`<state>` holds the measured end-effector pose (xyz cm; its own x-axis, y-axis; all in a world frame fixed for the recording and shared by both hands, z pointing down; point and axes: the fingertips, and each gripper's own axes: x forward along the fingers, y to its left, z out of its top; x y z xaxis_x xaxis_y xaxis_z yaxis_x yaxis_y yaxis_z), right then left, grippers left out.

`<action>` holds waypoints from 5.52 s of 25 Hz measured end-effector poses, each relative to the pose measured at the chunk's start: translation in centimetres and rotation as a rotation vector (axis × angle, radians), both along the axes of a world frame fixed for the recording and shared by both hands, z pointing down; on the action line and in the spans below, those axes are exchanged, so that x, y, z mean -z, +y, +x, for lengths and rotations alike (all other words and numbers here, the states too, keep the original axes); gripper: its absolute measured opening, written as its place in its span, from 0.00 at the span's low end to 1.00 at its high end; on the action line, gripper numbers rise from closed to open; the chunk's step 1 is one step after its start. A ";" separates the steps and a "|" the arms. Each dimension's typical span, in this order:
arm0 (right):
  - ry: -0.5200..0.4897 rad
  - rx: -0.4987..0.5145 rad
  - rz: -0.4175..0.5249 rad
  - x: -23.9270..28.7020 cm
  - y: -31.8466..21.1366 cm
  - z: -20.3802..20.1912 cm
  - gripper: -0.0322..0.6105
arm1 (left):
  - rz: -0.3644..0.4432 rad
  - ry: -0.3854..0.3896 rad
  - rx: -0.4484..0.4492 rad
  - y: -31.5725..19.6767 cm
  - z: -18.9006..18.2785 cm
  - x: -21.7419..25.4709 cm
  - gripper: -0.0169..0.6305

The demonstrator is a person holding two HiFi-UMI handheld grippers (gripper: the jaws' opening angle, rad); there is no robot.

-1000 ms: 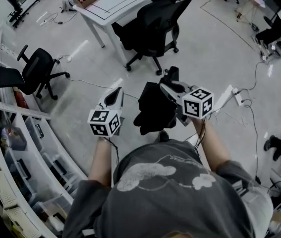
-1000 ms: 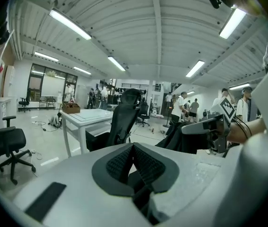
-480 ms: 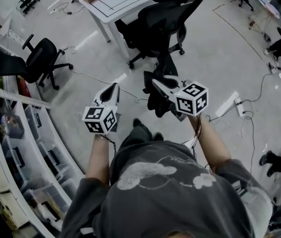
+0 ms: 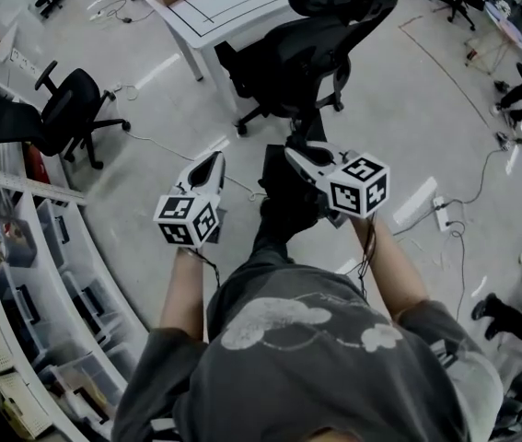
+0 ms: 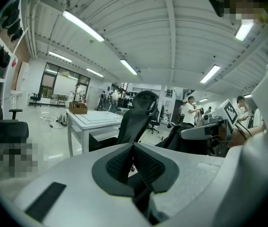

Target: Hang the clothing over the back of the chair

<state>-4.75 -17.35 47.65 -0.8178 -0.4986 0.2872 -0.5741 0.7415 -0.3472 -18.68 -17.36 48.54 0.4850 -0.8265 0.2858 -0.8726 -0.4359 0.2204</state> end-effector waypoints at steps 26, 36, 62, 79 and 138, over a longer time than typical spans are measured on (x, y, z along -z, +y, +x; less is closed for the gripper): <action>-0.055 0.230 0.119 9.3 -30.2 -18.0 0.05 | 0.181 0.037 0.161 -28.8 -12.8 7.3 0.03; -0.015 0.171 0.212 14.3 -37.9 -18.0 0.05 | 0.243 0.023 0.122 -35.1 -11.6 11.1 0.03; -0.266 -0.066 0.208 26.3 -47.8 -3.8 0.05 | 0.372 -0.087 0.227 -43.9 0.3 19.3 0.03; -0.340 -0.004 0.242 30.9 -48.7 9.9 0.05 | 0.409 -0.155 0.348 -43.7 9.0 21.8 0.03; -0.162 -0.188 0.492 22.5 -13.5 26.5 0.05 | 0.315 -0.064 0.138 -7.3 25.1 16.0 0.03</action>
<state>21.73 -30.87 25.13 -0.7159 -0.6843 -0.1389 -0.6805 0.7283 -0.0807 6.42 -24.68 32.56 0.3522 -0.9354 0.0331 -0.9357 -0.3510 0.0365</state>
